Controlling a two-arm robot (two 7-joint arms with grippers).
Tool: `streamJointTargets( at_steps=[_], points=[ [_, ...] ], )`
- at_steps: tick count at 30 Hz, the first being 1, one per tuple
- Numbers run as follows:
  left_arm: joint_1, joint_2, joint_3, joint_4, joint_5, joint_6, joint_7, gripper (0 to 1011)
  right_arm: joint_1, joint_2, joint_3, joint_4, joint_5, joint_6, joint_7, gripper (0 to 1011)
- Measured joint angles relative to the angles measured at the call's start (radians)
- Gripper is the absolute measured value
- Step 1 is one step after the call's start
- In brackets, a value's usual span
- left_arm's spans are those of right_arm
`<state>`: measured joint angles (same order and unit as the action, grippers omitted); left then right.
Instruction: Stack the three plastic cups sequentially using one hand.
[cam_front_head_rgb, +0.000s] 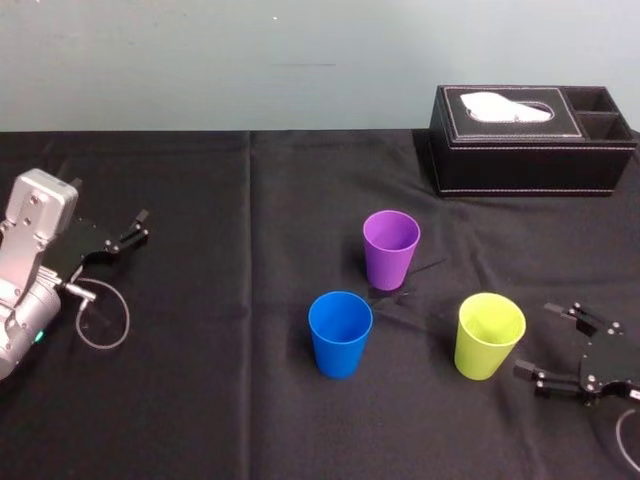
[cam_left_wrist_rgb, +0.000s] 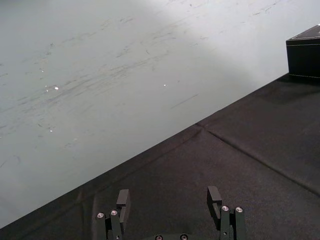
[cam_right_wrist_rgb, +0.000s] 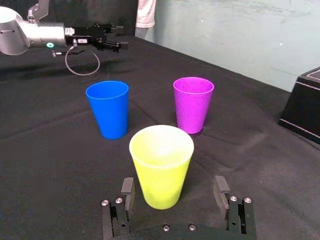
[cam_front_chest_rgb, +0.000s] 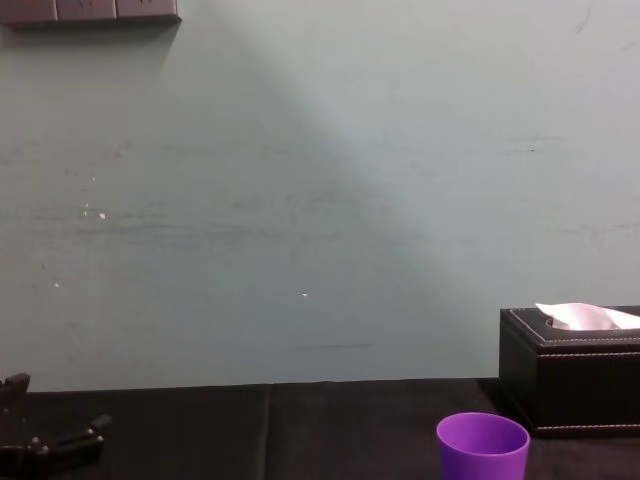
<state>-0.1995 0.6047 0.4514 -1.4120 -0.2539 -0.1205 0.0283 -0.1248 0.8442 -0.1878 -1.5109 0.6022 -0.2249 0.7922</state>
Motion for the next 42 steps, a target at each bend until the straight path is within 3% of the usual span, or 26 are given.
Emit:
streamJointTargets(
  at_steps=[25, 34, 42],
  points=[
    [0.0, 0.0, 0.0, 0.0, 0.0, 0.0, 0.0, 1011, 0.146, -0.067, -0.116, 0.055, -0.052, 0.053, 0.01, 1003],
    [0.0, 0.0, 0.0, 0.0, 0.0, 0.0, 0.0, 1012, 0.151, -0.071, -0.121, 0.06, -0.052, 0.054, 0.012, 1003],
    [0.0, 0.0, 0.0, 0.0, 0.0, 0.0, 0.0, 1011, 0.147, -0.069, -0.117, 0.056, -0.052, 0.053, 0.011, 853]
  ],
)
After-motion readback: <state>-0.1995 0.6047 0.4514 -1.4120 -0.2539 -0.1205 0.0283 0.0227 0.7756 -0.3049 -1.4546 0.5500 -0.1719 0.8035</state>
